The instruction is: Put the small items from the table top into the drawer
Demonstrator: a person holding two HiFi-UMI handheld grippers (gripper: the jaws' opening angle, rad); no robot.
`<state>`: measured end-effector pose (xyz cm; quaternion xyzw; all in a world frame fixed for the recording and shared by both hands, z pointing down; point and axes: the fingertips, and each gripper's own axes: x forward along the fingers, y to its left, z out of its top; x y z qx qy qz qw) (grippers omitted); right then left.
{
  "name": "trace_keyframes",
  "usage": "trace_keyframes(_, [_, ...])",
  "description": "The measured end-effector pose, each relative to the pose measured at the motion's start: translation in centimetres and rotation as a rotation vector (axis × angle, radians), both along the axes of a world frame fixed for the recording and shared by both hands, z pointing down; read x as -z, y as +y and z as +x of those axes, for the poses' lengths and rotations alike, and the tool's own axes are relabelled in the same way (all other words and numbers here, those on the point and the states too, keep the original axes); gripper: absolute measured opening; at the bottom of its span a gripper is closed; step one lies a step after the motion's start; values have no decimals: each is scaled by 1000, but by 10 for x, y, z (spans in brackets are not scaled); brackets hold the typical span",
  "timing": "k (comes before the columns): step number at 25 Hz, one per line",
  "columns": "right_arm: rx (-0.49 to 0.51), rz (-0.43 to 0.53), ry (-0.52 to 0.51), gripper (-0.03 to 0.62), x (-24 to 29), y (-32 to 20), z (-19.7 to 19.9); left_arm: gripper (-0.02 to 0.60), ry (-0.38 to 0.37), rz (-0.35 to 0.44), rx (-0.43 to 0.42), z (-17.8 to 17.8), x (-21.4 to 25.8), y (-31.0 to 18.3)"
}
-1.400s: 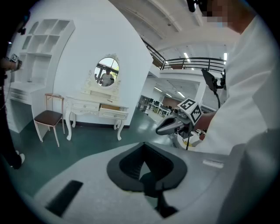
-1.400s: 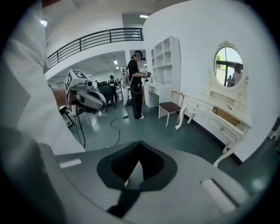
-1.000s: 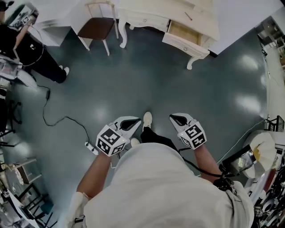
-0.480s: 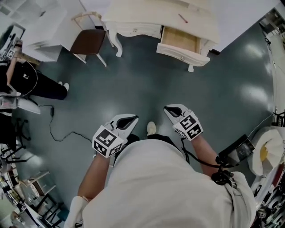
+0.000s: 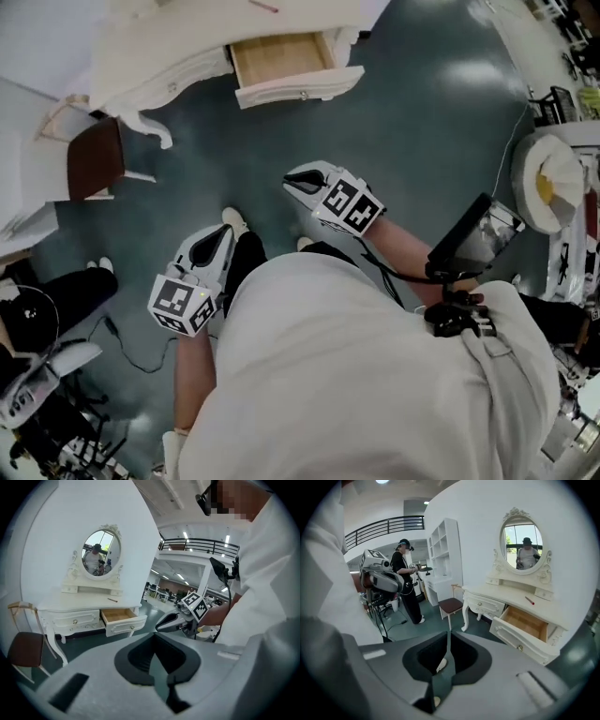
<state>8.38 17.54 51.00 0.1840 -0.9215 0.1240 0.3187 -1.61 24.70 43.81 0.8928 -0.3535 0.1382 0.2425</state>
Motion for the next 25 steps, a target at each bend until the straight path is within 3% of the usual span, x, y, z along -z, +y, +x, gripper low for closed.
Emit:
trace_keyframes(7, [-142,12,12,21,14,-101,-74,2,1,9,-221,-65,3,-106])
trace_keyframes(11, [-209,19,15,21,23,-129,-79,2,-21,-3,-288,-78,0,-135])
trace_keyframes(17, [-312,50,63,21,33,-166,-44,2,29,7,-299,-77,13,-166])
trace_keyframes(20, [-332,82,79,21,31,-230,-21,2,9,8,-298,-71,11,-210])
trace_keyframes(25, [-318,122,90,29,33,-340,24,2,-10,-5,-195,-47,24,-279])
